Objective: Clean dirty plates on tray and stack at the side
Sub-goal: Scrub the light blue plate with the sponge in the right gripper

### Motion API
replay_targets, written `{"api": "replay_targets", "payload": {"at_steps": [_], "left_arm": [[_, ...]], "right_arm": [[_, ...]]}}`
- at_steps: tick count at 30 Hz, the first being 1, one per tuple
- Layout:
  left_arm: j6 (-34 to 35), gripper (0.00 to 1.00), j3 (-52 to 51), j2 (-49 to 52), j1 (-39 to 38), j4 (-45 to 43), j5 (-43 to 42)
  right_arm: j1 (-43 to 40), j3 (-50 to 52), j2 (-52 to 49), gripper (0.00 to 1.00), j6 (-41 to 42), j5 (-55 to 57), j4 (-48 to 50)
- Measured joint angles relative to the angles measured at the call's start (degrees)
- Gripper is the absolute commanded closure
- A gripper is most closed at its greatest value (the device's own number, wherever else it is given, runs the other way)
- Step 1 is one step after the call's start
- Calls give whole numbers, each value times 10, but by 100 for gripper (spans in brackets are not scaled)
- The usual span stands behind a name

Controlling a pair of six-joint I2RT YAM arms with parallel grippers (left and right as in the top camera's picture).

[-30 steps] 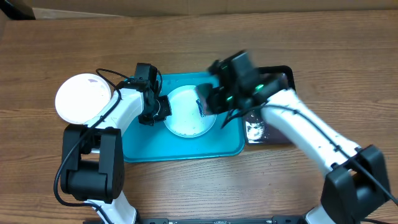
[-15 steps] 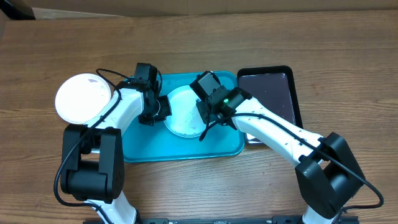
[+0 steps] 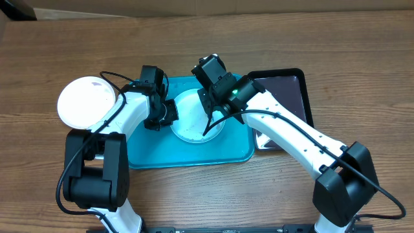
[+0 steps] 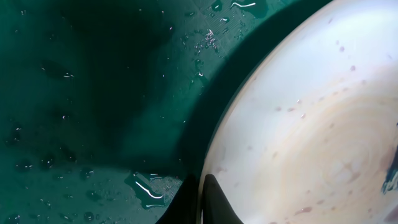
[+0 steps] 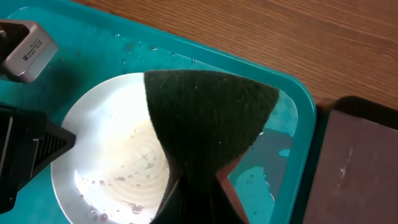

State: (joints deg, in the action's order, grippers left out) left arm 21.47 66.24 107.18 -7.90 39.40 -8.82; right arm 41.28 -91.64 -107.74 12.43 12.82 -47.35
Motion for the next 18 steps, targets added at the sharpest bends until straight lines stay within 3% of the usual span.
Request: {"api": "replay_targets", "payload": {"at_steps": [18], "left_arm": [[0, 96, 0, 0, 0, 0, 0]], "right_arm": [[0, 0, -125, 96, 0, 13, 17]]}}
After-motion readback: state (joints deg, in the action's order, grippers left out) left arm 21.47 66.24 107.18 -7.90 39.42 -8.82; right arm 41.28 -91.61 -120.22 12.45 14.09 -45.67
